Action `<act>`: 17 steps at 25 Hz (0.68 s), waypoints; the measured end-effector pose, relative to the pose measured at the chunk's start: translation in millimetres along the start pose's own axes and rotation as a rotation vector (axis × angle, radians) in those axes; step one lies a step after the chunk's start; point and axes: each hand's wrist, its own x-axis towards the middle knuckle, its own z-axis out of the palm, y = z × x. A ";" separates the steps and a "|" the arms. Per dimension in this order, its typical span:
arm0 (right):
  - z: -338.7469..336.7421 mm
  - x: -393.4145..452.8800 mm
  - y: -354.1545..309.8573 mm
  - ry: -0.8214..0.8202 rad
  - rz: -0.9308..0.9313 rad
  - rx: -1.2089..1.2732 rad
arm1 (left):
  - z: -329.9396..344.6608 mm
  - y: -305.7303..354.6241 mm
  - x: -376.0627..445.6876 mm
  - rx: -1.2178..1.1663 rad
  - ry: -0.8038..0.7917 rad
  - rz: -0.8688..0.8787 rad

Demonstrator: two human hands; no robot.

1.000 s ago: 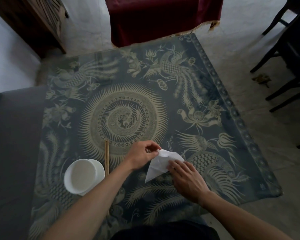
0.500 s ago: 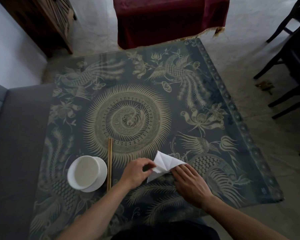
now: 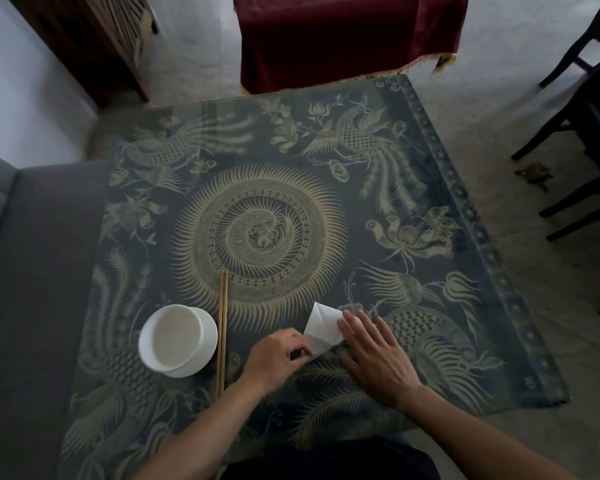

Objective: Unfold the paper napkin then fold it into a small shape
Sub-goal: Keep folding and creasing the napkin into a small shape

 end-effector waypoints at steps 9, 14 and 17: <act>3.4 -0.2 4.5 -0.087 -0.021 -0.046 | 11.7 -13.4 -23.0 -0.007 -0.074 0.076; 2.0 2.3 5.4 -0.089 -0.035 -0.058 | 1.4 -14.3 -19.0 -0.053 -0.023 0.039; -1.9 10.3 -2.1 -0.076 -0.014 -0.034 | 1.5 -3.1 6.2 0.051 0.174 0.104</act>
